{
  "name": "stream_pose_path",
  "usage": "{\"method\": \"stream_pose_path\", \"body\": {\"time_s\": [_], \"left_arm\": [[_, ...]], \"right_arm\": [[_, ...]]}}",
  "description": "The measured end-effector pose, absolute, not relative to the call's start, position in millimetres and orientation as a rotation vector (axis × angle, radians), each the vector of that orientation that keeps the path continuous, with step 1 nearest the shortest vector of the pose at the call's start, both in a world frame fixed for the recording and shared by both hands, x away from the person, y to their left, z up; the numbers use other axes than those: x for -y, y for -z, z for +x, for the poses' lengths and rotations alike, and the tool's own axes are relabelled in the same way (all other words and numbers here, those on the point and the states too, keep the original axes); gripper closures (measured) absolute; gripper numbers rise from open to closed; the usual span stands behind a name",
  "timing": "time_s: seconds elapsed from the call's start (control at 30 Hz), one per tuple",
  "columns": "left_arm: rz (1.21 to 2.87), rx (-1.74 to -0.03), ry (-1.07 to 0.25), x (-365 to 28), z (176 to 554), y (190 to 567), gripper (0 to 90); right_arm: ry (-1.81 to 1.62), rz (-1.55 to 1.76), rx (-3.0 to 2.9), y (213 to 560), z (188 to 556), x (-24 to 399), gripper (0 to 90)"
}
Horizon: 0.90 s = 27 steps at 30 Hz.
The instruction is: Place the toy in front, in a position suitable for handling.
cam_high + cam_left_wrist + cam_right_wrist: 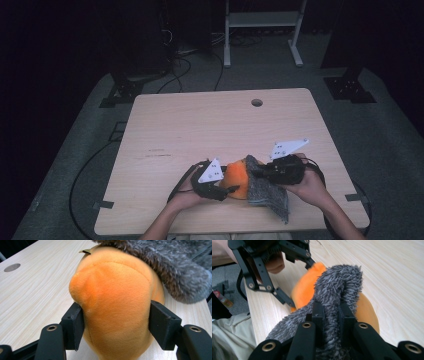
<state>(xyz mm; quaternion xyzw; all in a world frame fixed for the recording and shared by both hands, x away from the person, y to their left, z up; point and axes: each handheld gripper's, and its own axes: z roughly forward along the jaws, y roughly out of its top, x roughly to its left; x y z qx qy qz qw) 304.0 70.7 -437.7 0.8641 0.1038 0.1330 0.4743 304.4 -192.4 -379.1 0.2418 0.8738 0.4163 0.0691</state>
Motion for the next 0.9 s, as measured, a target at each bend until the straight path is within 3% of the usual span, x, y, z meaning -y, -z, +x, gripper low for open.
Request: {"method": "stream_pose_path", "body": {"time_s": [0.2,0.33,0.47,0.6,0.7,0.77,0.9], "left_arm": [[2.117,-0.277,-0.313,-74,307,438,32.8],[2.12,-0.356,-0.312,-77,312,438,24.4],[2.099,-0.394,-0.229,-80,312,435,15.2],[2.022,-0.405,-0.17,-78,314,424,14.1],[2.064,-0.409,-0.16,-69,317,420,16.7],[2.076,-0.354,-0.182,-65,315,420,27.4],[2.118,-0.254,-0.229,-60,308,420,37.1]], "right_arm": [[-1.267,0.793,-2.616,391,303,208,78.2],[-1.261,0.821,-2.615,398,299,214,78.1],[-1.269,0.821,-2.612,402,294,214,78.1],[-1.266,0.791,-2.623,403,287,211,78.1],[-1.234,0.769,-2.633,401,284,207,78.0],[-1.197,0.75,-2.633,396,282,205,77.9],[-1.238,0.646,-2.618,370,280,191,77.9]]}}
